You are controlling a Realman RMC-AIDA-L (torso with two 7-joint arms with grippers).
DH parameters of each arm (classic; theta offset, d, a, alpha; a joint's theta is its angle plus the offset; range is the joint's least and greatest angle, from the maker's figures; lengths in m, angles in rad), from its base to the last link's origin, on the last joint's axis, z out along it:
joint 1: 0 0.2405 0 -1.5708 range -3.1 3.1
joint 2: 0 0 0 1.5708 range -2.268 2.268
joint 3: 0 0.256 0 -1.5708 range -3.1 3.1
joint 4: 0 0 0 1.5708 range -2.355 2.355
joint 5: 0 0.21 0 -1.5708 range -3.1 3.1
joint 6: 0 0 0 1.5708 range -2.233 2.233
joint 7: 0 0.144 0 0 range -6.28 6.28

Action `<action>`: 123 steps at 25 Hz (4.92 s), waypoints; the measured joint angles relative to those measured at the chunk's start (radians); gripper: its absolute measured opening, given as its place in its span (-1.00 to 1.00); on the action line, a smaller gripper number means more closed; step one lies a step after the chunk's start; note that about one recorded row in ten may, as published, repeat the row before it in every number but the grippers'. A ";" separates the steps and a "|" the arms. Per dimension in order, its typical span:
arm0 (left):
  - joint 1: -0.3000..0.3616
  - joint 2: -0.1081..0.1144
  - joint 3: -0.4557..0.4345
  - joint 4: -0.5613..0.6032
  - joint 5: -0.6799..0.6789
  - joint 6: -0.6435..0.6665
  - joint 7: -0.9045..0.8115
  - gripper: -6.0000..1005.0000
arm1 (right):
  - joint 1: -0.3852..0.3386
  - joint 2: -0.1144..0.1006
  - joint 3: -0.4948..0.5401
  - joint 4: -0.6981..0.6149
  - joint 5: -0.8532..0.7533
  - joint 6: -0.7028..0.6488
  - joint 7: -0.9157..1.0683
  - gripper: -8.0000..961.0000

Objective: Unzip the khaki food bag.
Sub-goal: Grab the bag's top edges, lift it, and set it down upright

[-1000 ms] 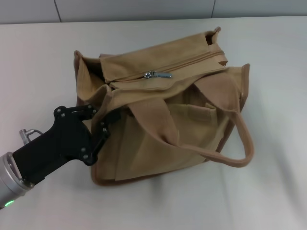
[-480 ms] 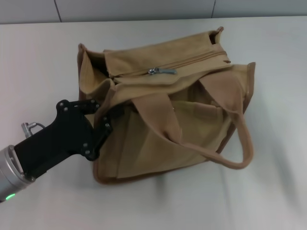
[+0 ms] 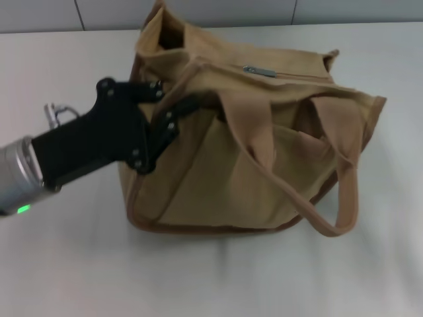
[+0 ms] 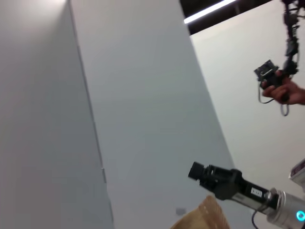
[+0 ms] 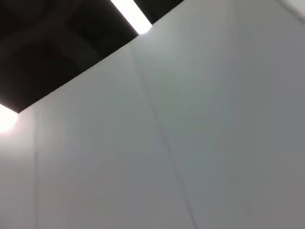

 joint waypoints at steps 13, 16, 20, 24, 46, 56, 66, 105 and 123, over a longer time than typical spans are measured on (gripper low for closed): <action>-0.073 0.005 0.001 0.236 0.061 -0.030 -0.147 -0.82 | -0.010 0.006 -0.002 -0.214 -0.505 0.100 -0.091 0.27; -0.074 0.003 0.003 0.237 0.061 -0.031 -0.148 -0.82 | -0.006 0.005 -0.008 -0.236 -0.590 0.084 -0.090 0.55; -0.075 0.003 0.003 0.239 0.068 -0.032 -0.148 -0.82 | -0.013 0.006 -0.013 -0.247 -0.651 0.044 -0.096 0.74; -0.075 0.002 0.003 0.240 0.073 -0.032 -0.148 -0.82 | -0.013 0.006 -0.014 -0.242 -0.678 0.040 -0.096 0.70; -0.078 -0.001 0.015 0.241 0.074 -0.031 -0.137 -0.82 | 0.049 0.014 -0.053 -0.202 -0.723 0.159 -0.213 0.51; -0.084 -0.002 0.015 0.240 0.073 -0.028 -0.136 -0.82 | 0.090 0.014 -0.058 -0.176 -0.720 0.185 -0.227 0.34; -0.095 -0.001 0.026 0.241 0.073 -0.029 -0.136 -0.82 | 0.091 0.014 -0.163 -0.197 -0.726 0.214 -0.316 -0.01; -0.110 -0.002 0.028 0.236 0.066 -0.033 -0.135 -0.82 | -0.011 0.010 -0.283 -0.293 -0.644 0.297 -0.217 -0.96; -0.106 -0.002 0.027 0.233 0.063 -0.041 -0.121 -0.82 | -0.237 0.004 -0.023 -0.358 -0.846 0.195 -0.096 -0.97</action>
